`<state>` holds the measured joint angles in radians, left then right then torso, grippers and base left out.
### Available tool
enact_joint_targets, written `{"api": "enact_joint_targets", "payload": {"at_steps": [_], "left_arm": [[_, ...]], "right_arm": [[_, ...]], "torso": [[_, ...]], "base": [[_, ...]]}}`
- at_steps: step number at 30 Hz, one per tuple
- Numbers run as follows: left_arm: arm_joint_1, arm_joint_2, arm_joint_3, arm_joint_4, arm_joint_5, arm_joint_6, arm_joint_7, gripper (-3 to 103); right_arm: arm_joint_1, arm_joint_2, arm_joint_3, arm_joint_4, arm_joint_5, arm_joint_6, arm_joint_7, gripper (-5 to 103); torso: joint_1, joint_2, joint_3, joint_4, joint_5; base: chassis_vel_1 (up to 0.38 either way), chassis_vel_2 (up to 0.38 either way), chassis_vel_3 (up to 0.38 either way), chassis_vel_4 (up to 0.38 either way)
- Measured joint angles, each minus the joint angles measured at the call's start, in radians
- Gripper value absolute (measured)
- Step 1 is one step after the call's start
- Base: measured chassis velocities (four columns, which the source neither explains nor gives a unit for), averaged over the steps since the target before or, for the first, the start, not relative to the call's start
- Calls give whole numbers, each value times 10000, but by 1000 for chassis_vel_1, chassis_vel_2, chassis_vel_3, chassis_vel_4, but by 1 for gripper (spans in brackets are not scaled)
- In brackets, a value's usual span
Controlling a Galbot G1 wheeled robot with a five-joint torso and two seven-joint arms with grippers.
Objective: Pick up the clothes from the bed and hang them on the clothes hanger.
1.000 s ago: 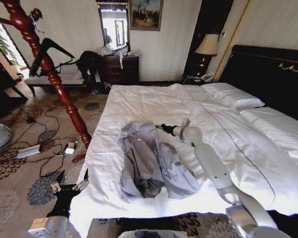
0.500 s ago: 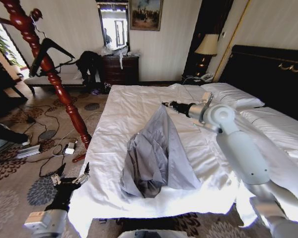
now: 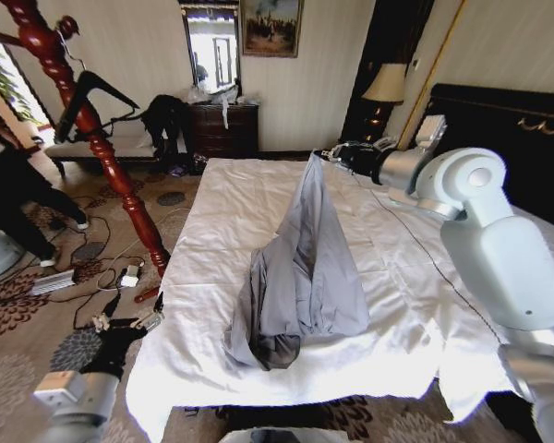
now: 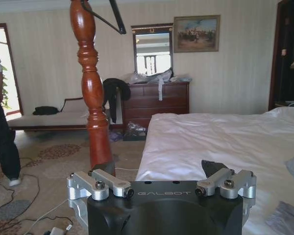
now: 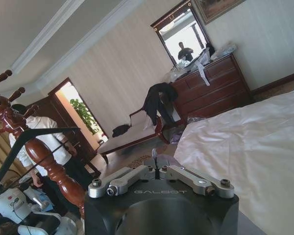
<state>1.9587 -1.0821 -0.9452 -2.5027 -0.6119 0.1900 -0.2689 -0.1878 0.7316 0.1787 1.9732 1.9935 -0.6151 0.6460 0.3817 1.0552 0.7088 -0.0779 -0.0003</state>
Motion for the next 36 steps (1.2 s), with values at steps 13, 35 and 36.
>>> {"api": "enact_joint_targets", "payload": {"at_steps": [13, 35, 36], "left_arm": [[-3078, 5304, -3281, 1, -6039, 1412, -1684, 100], [-8183, 9204, -2287, 3119, -9993, 1547, -1532, 100], [-8245, 9422, -2317, 3499, -10246, 1564, -1528, 100]], "right_arm": [[-1556, -1272, 1339, 963, 128, 227, 122, 0], [-3851, -2390, 3493, 1648, 44, 226, -190, 0], [-3804, -2328, 3443, 1580, 15, 190, -217, 0]], "torso": [[3, -1, 0, 4, 3], [1, 0, 0, 1, -1], [1, -1, 0, 1, 0]], "base": [[0, 0, 0, 0], [0, 0, 0, 0], [0, 0, 0, 0]]}}
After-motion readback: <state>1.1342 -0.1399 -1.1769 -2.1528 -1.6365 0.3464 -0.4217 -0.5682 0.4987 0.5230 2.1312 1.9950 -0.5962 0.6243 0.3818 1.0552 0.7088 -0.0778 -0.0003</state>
